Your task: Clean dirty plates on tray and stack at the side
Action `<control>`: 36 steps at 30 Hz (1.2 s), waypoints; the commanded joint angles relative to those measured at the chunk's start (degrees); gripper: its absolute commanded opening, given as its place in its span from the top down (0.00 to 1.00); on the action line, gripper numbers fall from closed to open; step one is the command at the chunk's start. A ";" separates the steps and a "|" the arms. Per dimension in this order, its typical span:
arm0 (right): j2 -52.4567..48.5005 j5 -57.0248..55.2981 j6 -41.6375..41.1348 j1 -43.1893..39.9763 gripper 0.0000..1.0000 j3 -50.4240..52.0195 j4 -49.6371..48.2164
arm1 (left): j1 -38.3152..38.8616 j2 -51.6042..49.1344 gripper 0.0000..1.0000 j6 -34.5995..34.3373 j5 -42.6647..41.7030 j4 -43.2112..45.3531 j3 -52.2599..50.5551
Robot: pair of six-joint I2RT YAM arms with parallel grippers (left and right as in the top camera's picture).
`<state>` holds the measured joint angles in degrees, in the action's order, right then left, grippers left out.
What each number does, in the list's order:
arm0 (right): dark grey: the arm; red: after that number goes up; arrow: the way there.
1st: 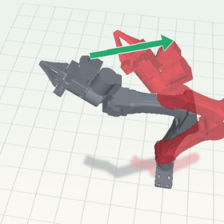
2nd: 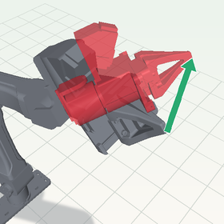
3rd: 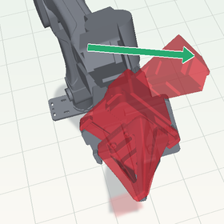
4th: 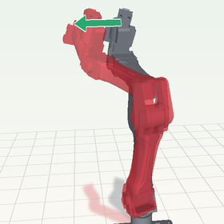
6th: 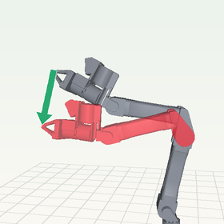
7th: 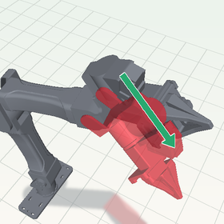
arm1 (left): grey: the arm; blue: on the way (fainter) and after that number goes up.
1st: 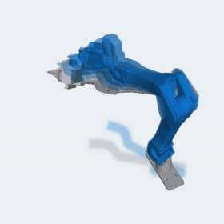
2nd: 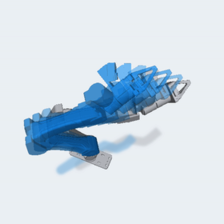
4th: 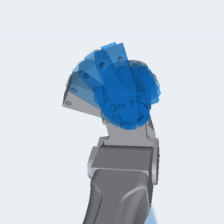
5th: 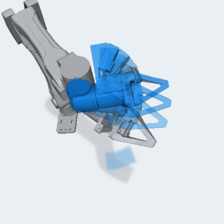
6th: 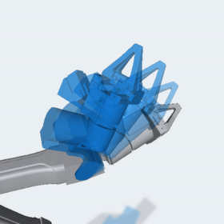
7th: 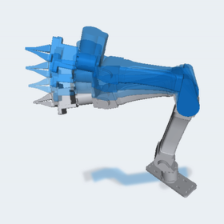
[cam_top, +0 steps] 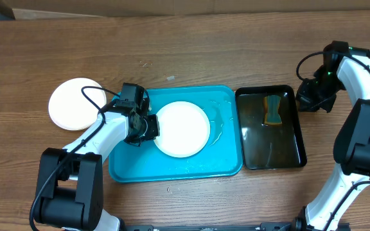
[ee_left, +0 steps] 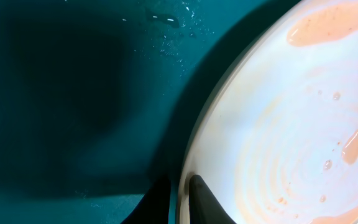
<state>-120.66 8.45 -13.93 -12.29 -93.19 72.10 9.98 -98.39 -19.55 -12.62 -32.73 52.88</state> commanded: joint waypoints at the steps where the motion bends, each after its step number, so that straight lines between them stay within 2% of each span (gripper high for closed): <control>1: 0.76 1.01 0.20 -1.73 0.95 -4.48 0.81 | -0.15 -0.52 0.89 0.46 0.55 0.07 0.74; 3: 0.76 1.05 0.20 -2.64 0.92 -7.67 2.75 | -0.15 -0.52 0.95 0.46 0.55 0.04 0.74; 6: 0.76 1.05 0.17 -4.76 0.85 -13.00 5.40 | -0.15 -0.50 0.96 0.46 0.52 -0.44 1.14; 7: 0.76 1.05 0.17 -5.73 0.79 -14.73 5.92 | -0.15 -0.50 0.96 0.48 0.52 -0.90 1.44; 8: 0.76 1.05 0.20 -6.56 0.67 -15.98 6.32 | -0.15 -0.50 0.96 0.48 0.55 -1.62 2.01; 9: 0.76 1.05 0.20 -7.78 0.48 -17.20 6.71 | -0.17 -0.50 0.96 0.48 0.55 -3.02 2.89; 11: 0.76 1.05 0.20 -9.57 0.21 -17.77 7.04 | -0.22 -0.50 0.96 1.33 0.63 -5.70 4.76; 12: 0.76 1.05 0.22 -10.40 0.00 -17.77 7.41 | -0.22 -0.50 0.96 2.16 0.90 -7.37 6.19; 17: 0.76 -2.99 0.42 -13.57 0.00 -17.40 9.44 | -0.22 -0.50 0.96 3.32 5.29 -13.14 13.11; 26: 0.76 -4.94 0.39 -14.95 0.00 -17.40 5.60 | 1.64 -0.50 0.96 4.96 8.48 -22.69 28.13; 31: 0.76 -4.94 0.39 -14.95 0.00 -17.40 2.47 | 8.00 -0.50 0.96 4.50 16.04 -25.07 35.23; 36: 0.76 -4.94 0.39 -14.95 0.00 -17.40 0.07 | 18.64 -0.50 0.96 4.09 23.41 -23.45 39.67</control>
<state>-120.66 4.08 -13.47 -27.18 -110.02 72.90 22.33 -98.67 -15.92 4.01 -57.39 89.43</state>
